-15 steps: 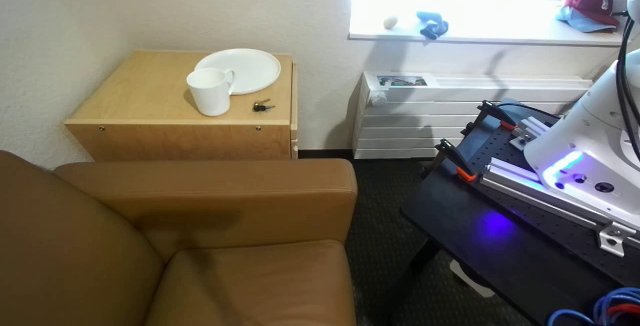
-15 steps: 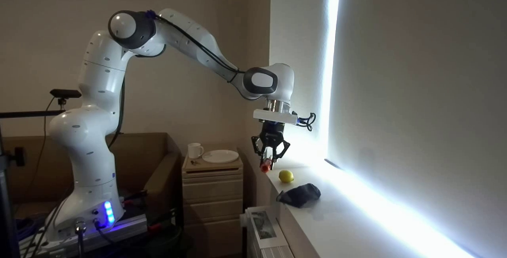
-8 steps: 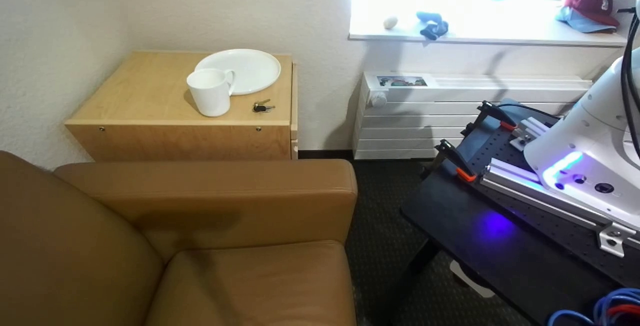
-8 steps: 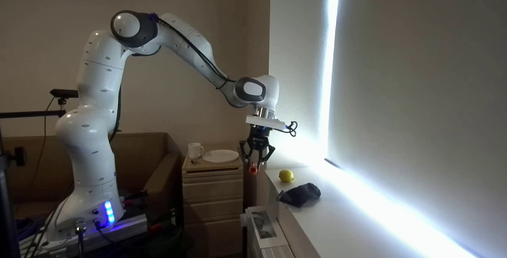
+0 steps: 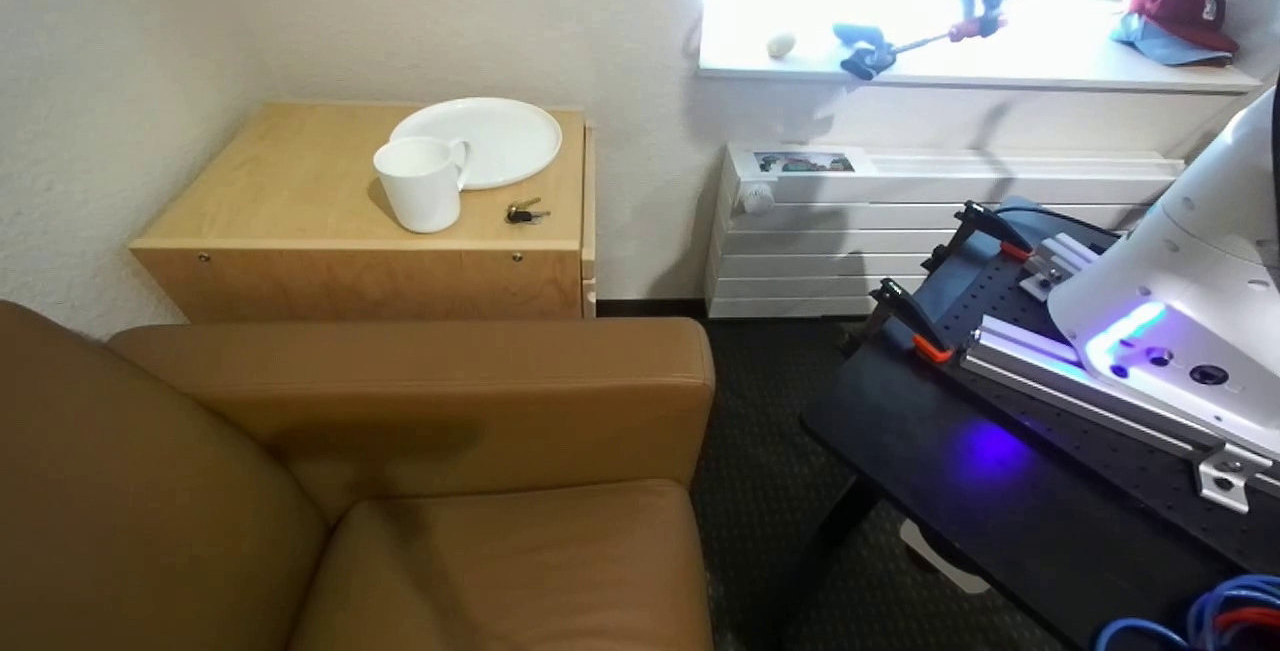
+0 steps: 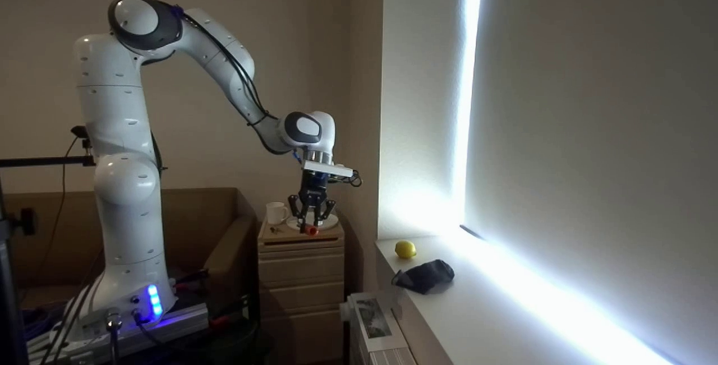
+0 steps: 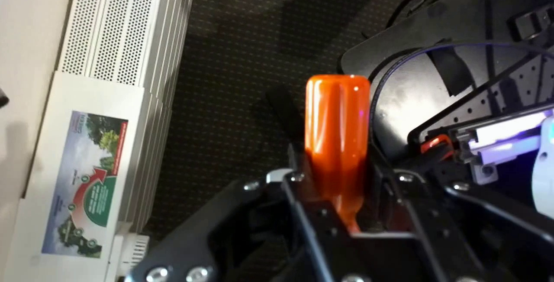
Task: Take the screwdriver from the windowsill and move it to the nightstand
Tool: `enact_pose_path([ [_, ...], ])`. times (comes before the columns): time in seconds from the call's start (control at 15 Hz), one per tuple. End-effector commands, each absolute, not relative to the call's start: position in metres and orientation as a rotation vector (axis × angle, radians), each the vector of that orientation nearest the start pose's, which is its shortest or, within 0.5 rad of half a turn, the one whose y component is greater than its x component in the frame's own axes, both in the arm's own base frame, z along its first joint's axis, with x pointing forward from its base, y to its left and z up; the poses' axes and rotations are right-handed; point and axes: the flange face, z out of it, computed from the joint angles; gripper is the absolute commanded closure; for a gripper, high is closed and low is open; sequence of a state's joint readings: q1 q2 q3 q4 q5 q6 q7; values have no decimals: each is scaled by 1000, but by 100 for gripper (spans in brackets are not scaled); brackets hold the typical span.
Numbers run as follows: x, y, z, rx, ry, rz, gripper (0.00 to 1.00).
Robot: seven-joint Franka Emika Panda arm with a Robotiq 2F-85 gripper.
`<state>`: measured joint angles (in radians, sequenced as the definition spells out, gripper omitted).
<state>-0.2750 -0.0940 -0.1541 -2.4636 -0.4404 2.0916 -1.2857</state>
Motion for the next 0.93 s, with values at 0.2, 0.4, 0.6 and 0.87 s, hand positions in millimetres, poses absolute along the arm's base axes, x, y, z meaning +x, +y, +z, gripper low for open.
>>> enact_pose_path([
  [0.2, 360, -170, 331, -2568, -1800, 613, 67],
  [0.4, 362, -141, 320, -2498, -1853, 600, 92],
  [0.6, 368, -59, 317, -2383, -2058, 524, 92],
  [0.87, 379, 60, 313, -2179, -2355, 553, 92],
])
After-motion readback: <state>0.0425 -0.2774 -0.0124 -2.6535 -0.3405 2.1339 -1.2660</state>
